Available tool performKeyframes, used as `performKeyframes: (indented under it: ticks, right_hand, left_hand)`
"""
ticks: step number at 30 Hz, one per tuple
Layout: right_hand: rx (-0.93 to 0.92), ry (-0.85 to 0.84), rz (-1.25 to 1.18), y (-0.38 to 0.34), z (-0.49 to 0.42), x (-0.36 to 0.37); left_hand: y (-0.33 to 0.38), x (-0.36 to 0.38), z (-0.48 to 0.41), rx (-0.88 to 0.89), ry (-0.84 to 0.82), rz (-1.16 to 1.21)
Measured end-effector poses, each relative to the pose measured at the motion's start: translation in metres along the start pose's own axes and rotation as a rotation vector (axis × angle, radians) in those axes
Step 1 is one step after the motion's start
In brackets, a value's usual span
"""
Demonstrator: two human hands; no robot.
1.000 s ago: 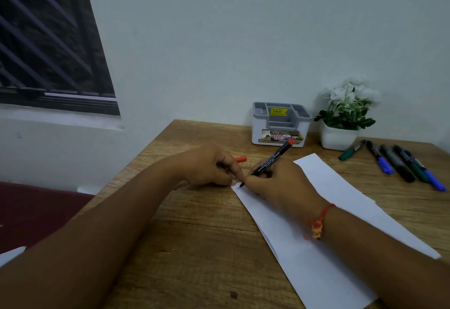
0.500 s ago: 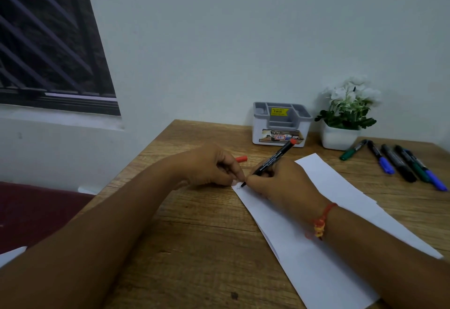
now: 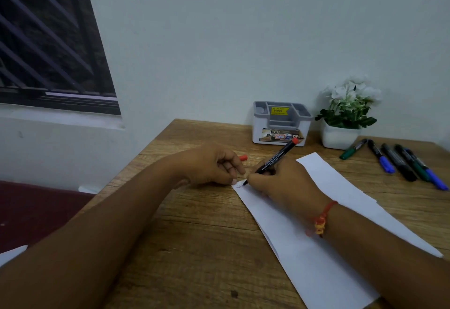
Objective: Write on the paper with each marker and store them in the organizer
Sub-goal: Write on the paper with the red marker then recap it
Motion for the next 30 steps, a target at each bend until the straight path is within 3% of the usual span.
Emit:
performKeyframes:
  ticks: [24,30]
  right_hand:
    - [0.006,-0.009,0.026,0.0007,-0.0024,0.0008]
    - [-0.007,0.025,-0.15,0.0026,-0.0006,-0.0053]
  left_hand:
    - [0.0005,-0.0004,-0.0004,-0.014,-0.012,0.017]
    - [0.0007,-0.0006,-0.0005,-0.01,-0.01,-0.004]
Point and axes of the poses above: each hand's wrist, its own z-axis away from the middle knuckle, its own x-axis out of the palm, y = z × x, the point moved 1 cm from there along -z, towards the middle knuckle, and after that the axes turned 3 degrees about -z, right-handed, at the moved point
